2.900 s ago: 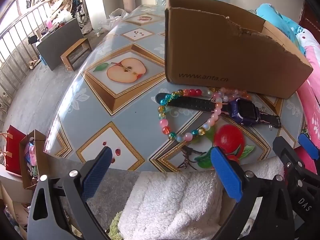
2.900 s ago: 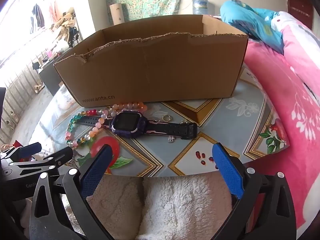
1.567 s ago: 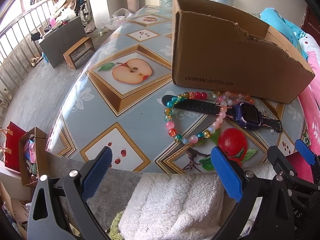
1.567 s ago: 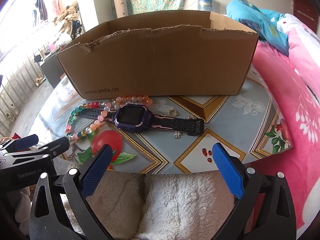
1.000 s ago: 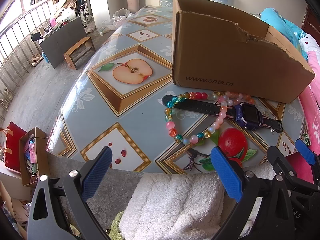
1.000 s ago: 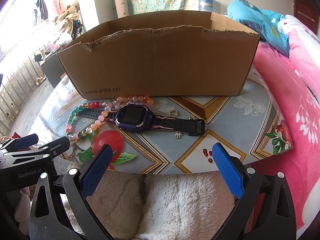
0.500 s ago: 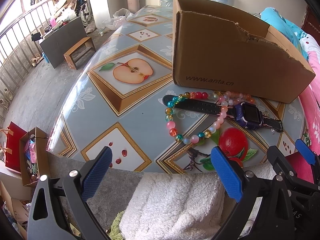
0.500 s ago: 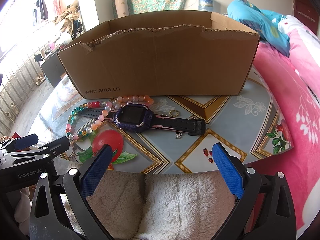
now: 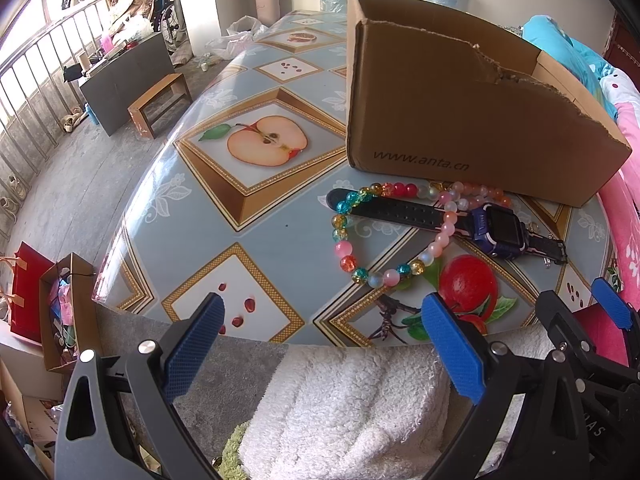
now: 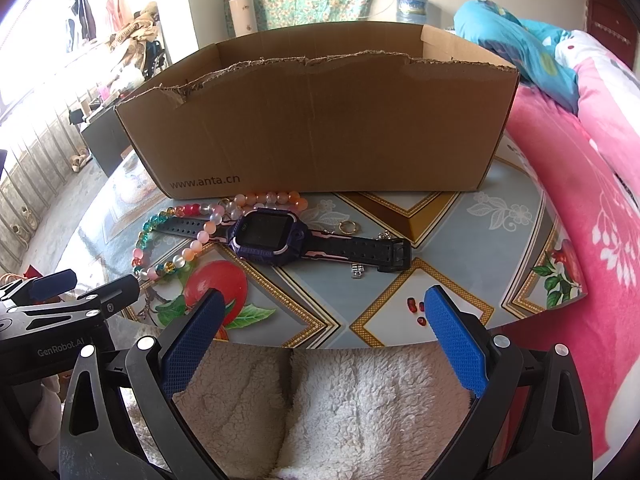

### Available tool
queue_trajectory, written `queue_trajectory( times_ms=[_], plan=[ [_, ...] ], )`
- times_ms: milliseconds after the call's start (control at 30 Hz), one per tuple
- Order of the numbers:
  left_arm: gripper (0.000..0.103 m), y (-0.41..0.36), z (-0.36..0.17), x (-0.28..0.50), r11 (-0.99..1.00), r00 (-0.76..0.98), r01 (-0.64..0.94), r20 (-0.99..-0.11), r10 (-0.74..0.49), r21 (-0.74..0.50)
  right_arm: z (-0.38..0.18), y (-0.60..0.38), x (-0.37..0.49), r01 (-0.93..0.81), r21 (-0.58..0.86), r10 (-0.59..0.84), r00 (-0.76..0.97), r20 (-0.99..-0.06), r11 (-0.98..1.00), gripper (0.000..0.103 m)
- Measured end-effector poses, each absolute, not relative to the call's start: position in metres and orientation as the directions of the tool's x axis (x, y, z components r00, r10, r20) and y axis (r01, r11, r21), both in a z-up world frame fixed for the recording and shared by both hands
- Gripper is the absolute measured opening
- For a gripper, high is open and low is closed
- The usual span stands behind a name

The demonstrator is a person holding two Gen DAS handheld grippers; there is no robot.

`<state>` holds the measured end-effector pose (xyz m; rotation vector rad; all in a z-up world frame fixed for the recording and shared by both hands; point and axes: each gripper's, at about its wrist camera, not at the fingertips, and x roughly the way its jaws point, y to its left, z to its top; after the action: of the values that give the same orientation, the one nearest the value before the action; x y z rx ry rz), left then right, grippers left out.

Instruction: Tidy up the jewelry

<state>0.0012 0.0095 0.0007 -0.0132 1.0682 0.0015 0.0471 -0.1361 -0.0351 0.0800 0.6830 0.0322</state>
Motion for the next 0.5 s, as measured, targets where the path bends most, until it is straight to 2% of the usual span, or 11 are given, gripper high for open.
queue_trajectory(
  times_ms=[233, 500],
  plan=[
    [0.097, 0.014, 0.001, 0.000, 1.000, 0.500, 0.009, -0.865, -0.029, -0.028, -0.032, -0.135, 0.046, 0.008, 0.082, 0.044, 0.790, -0.611, 0.997, 0.095],
    [0.097, 0.031, 0.011, 0.004, 0.993, 0.594, 0.087, -0.795, -0.121, -0.085, -0.010, -0.128, 0.045, -0.043, 0.049, 0.062, 0.869, -0.492, 0.998, 0.095]
  ],
)
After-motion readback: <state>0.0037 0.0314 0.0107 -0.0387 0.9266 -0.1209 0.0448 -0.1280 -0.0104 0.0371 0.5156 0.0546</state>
